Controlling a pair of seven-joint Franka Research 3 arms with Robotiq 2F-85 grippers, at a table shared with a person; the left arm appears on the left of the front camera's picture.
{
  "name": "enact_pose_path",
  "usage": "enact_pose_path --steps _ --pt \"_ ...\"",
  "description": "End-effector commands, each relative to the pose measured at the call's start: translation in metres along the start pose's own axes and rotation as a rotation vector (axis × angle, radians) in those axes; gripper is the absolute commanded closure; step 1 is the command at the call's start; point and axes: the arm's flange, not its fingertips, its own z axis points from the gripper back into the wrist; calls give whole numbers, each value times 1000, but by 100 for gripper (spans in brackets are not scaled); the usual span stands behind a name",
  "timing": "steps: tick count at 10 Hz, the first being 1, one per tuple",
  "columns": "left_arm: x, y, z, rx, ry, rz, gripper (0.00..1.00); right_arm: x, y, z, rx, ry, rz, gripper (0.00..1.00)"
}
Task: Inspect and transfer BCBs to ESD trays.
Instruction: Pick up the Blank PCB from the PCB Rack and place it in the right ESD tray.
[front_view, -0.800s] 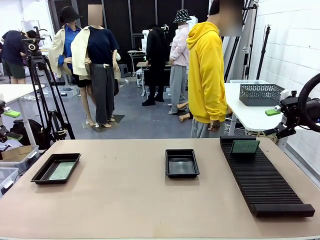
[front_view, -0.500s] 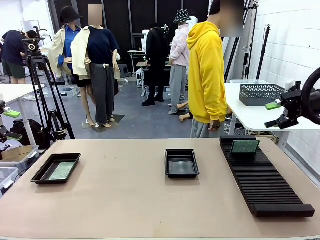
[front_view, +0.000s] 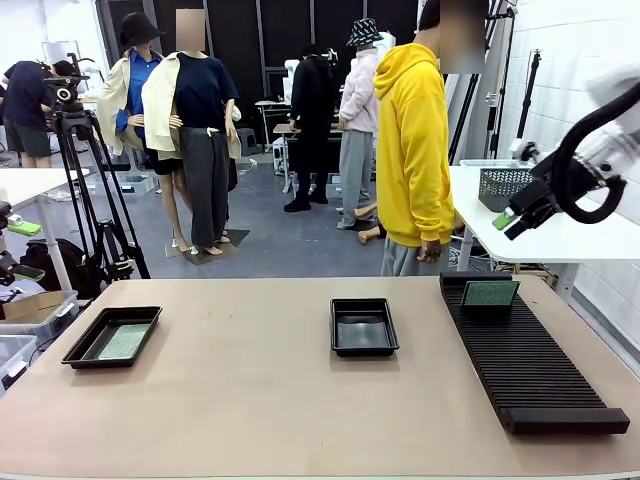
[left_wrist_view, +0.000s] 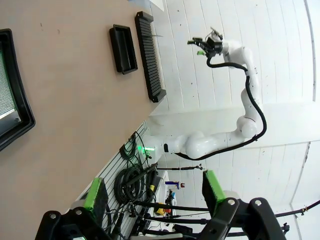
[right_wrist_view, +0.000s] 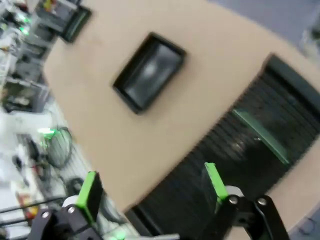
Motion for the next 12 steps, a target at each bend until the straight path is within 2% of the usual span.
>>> enact_pose_path --steps 1,4,5,6,8,10,12 --pt "0 0 1 10 -6 -1 0 35 -22 -5 -257 224 128 0" --pt "0 0 1 10 -6 -1 0 89 -45 -23 -392 487 220 0" --pt "0 0 1 10 -6 -1 0 104 -65 -37 -382 544 246 0" --pt "0 0 1 10 -6 -1 0 112 -82 -46 -370 554 273 0" --pt "0 0 1 10 -6 -1 0 114 -96 -57 -309 604 336 0" --pt "0 0 1 10 -6 -1 0 100 -102 -68 -298 669 387 0" --pt "0 0 1 10 -6 -1 0 85 -101 -79 -277 689 420 0"
